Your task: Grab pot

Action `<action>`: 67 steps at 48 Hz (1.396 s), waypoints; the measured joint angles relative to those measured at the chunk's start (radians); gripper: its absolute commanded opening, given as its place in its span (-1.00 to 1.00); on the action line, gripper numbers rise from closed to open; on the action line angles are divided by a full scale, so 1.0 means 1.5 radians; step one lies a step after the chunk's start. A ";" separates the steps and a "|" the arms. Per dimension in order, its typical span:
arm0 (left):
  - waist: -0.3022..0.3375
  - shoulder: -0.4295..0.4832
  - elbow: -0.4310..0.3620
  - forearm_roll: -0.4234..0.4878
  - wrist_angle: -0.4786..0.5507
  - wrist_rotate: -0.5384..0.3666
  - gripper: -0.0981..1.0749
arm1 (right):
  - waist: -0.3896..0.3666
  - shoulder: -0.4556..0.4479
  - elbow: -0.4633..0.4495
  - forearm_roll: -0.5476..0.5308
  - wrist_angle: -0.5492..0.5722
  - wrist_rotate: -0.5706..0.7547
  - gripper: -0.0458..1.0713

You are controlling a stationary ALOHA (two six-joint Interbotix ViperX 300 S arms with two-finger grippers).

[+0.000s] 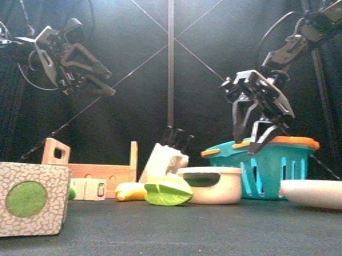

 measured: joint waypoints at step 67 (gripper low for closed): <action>-0.013 -0.002 0.056 -0.213 -0.099 0.197 0.70 | -0.027 0.160 -0.198 -0.145 0.174 -0.004 0.56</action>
